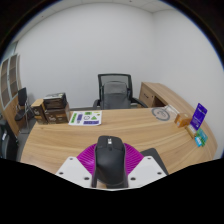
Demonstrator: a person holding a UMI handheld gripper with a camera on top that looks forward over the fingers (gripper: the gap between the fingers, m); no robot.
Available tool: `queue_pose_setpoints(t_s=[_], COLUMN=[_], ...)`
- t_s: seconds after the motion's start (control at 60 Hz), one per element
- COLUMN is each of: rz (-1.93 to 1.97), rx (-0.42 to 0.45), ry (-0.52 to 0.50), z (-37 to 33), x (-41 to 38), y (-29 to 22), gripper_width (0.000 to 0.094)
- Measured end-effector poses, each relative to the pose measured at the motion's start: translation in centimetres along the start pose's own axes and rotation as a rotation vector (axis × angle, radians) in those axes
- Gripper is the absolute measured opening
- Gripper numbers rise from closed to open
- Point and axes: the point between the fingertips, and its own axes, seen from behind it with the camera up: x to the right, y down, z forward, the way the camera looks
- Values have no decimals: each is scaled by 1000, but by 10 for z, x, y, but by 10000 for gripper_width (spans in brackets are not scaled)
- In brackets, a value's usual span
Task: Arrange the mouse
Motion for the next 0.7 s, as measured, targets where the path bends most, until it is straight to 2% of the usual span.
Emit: queue_pose_setpoints(t_s=[0.217,0.433,0.7], rz=[41,68,80], rx=[-56,-150,-178], ry=[52,38,30], z=[25,62,71], x=[85,109,114], y=[49,126,149], gripper_width=[349,351,361])
